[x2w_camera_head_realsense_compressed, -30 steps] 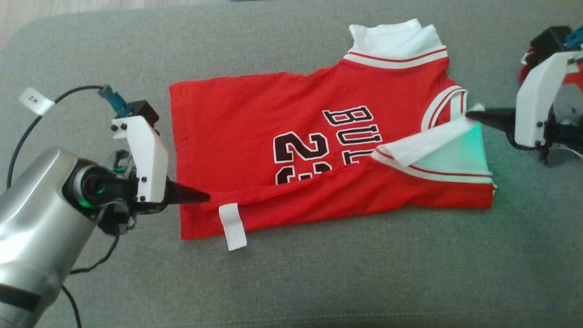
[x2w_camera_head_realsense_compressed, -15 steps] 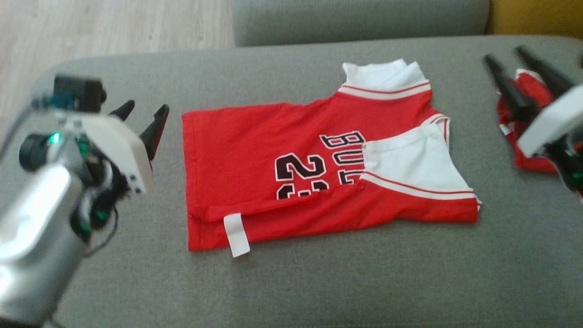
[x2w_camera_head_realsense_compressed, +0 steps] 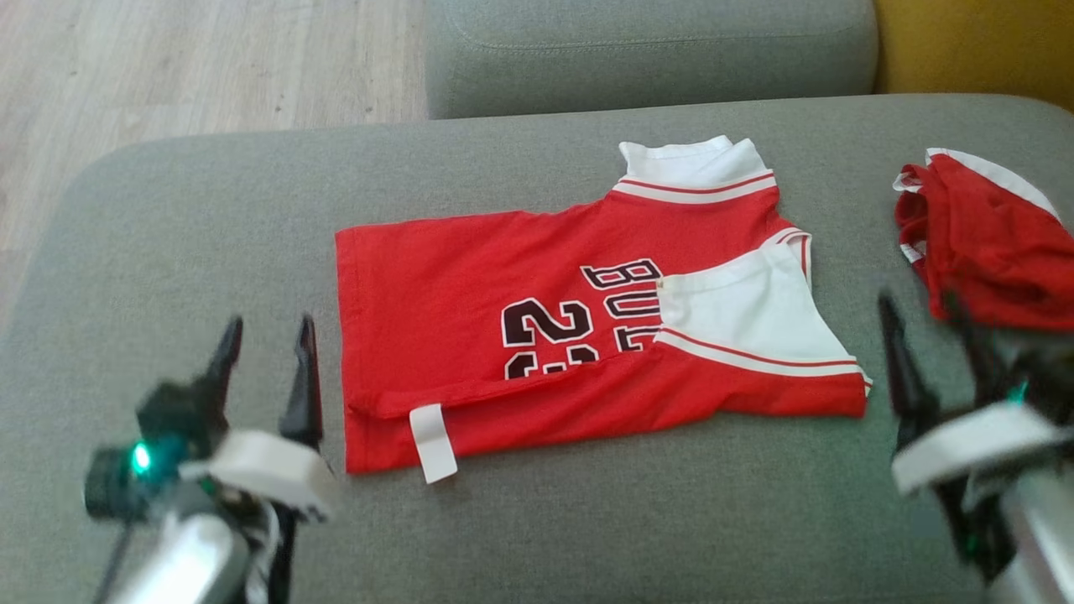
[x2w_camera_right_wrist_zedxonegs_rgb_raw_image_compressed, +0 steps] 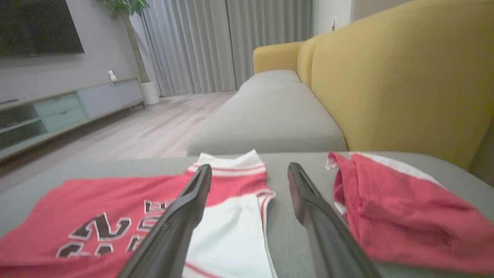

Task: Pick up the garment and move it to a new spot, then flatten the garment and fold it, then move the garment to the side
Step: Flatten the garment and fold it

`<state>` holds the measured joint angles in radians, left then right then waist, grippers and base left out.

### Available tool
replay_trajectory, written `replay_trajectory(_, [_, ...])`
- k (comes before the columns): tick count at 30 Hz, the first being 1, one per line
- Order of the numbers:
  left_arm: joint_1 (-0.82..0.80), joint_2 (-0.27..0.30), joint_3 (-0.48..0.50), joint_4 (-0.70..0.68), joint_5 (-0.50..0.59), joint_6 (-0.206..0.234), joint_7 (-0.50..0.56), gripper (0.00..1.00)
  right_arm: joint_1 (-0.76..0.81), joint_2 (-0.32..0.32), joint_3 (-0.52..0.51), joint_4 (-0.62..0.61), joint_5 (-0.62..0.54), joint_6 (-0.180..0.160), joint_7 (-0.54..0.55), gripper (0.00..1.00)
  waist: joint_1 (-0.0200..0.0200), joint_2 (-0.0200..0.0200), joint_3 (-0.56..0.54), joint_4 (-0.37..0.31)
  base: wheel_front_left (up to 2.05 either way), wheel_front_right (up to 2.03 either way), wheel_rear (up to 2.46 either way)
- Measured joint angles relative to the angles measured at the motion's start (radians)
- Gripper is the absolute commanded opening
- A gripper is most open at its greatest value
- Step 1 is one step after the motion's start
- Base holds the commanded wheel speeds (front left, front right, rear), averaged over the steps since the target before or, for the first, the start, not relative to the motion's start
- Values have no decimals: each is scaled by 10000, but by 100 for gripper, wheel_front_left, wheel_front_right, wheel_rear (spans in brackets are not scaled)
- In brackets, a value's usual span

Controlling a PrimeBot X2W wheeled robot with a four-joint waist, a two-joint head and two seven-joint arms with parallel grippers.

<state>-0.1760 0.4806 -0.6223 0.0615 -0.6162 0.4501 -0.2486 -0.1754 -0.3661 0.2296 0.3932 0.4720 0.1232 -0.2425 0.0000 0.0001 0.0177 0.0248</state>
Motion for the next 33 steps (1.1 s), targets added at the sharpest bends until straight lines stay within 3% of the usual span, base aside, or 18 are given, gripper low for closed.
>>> replay_trajectory(2, [500,-349,213,-59,163,222,-6,100,578,353,-420,-138,-483,0,326,100,0,0,15,4,0,0,0])
replay_trajectory(5, [920,-696,337,-75,213,188,-8,100,960,694,-771,-301,-794,0,696,100,0,0,50,28,0,0,0])
replay_trajectory(12, [1128,-945,395,968,171,-775,153,100,1029,1340,-1379,-479,-1536,0,2303,100,0,0,196,96,0,0,0])
replay_trajectory(18, [606,-1231,65,1835,-251,-1411,851,100,304,1628,-2082,863,-1825,0,4174,100,0,0,466,144,0,0,0])
replay_trajectory(33, [-471,-1839,-512,3691,-892,-2347,2426,100,-1085,1979,-2667,2470,-2096,0,5590,100,0,0,1004,319,0,0,0])
